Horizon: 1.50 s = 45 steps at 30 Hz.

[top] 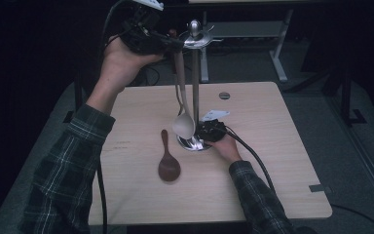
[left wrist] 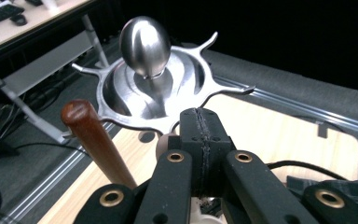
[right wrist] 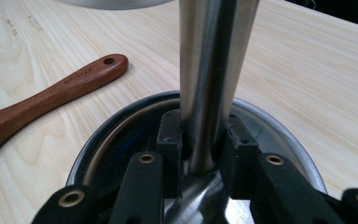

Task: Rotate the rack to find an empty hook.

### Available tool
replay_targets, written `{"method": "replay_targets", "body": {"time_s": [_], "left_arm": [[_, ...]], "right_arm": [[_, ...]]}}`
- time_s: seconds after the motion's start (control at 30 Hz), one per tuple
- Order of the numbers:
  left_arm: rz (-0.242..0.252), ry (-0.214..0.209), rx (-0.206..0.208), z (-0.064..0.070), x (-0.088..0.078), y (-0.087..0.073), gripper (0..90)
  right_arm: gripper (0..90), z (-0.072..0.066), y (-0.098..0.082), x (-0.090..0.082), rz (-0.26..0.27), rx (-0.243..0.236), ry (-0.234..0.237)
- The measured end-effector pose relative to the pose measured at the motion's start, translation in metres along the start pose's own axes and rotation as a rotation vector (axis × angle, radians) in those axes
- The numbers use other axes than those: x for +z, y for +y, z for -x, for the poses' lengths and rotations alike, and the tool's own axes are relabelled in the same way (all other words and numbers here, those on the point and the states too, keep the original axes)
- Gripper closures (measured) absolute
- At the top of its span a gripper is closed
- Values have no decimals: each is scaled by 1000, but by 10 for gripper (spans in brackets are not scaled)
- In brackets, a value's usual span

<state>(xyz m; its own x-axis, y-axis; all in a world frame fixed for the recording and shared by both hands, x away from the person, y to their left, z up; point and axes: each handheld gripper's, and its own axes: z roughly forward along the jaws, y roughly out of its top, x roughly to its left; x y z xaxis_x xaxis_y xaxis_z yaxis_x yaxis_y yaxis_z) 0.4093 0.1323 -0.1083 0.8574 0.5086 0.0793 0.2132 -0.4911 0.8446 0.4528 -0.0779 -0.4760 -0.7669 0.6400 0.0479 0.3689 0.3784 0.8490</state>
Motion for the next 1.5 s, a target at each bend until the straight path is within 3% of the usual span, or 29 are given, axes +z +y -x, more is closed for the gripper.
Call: {"method": "replay_targets", "body": {"time_s": [0.37,0.8,1.03,1.17,1.5], "left_arm": [[-21,35,20,1,1,1,898],[-37,120,7,-16,0,-2,899],[-20,104,9,-13,-1,-5,898],[-25,92,21,-4,-4,-9,898],[-55,42,-17,4,-12,-45,898]], "right_arm": [[721,0,0,0,-1,1,-3],[721,0,0,0,2,0,-4],[721,0,0,1,2,2,-5],[720,0,0,1,1,2,-8],[720,0,0,1,2,-1,-7]]}}
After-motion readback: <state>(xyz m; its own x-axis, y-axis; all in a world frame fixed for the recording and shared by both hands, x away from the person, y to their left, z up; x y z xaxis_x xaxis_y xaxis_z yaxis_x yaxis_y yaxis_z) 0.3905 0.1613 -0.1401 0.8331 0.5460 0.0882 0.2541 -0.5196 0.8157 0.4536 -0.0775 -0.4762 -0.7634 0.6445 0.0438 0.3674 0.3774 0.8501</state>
